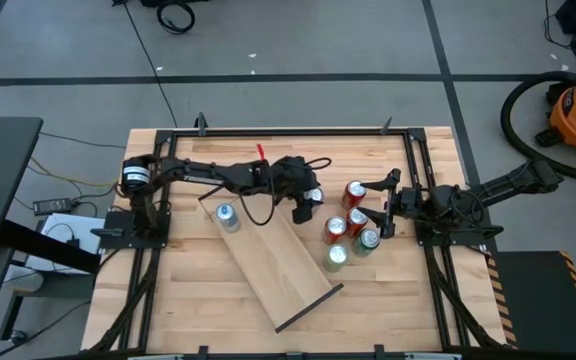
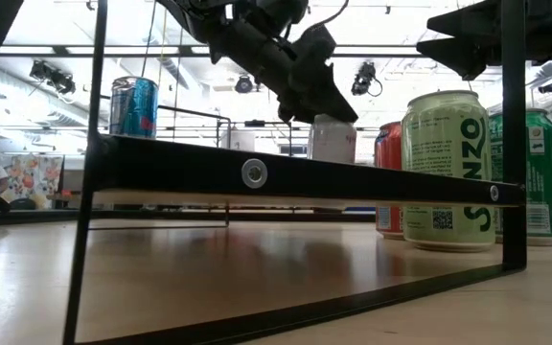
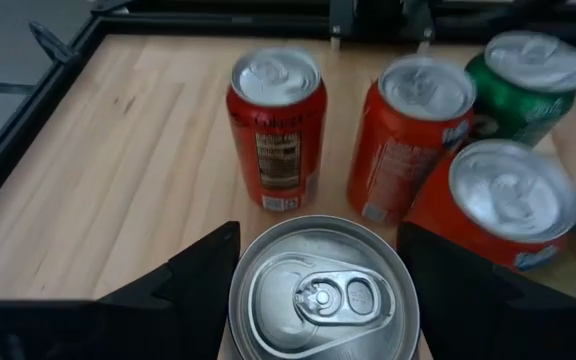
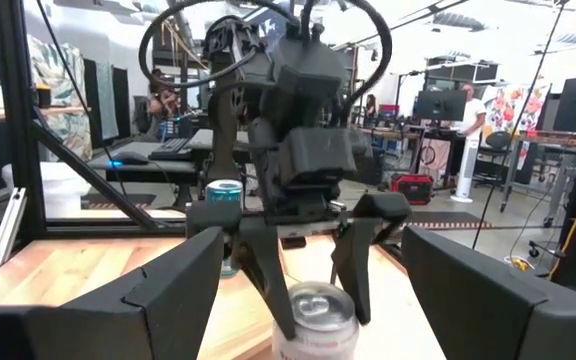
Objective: Place canned beverage on shelf
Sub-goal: Put the orange white soda can on the shelf
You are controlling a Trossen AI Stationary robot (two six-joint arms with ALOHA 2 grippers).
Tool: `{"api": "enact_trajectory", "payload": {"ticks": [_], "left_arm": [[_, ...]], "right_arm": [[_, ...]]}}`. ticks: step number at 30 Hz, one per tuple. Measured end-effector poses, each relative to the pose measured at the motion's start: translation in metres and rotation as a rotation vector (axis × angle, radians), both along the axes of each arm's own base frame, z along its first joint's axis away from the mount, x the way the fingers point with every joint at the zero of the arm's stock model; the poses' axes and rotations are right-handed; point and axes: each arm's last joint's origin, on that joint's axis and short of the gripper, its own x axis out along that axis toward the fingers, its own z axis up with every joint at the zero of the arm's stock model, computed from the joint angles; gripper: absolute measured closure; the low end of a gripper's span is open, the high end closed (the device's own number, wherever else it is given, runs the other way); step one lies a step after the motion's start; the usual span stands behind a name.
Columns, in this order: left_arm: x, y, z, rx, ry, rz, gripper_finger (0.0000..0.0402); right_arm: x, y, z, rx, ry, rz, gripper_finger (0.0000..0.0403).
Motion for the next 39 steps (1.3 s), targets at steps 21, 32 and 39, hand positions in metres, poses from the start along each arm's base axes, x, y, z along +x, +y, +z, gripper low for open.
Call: {"api": "enact_trajectory", "payload": {"ticks": [21,32,39], "left_arm": [[-0.042,-0.017,0.037,-0.101,0.143,0.032,0.0145],[-0.061,-0.021,0.045,-0.140,0.235,0.061,0.0145],[-0.072,-0.019,0.045,-0.060,0.322,0.140,0.0145]], "right_arm": [[0.000,0.000,0.001,0.001,-0.009,0.007,0.0085],[0.000,0.001,0.001,0.003,-0.016,0.021,0.0085],[0.000,0.001,0.001,0.002,-0.016,0.026,0.0085]]}}
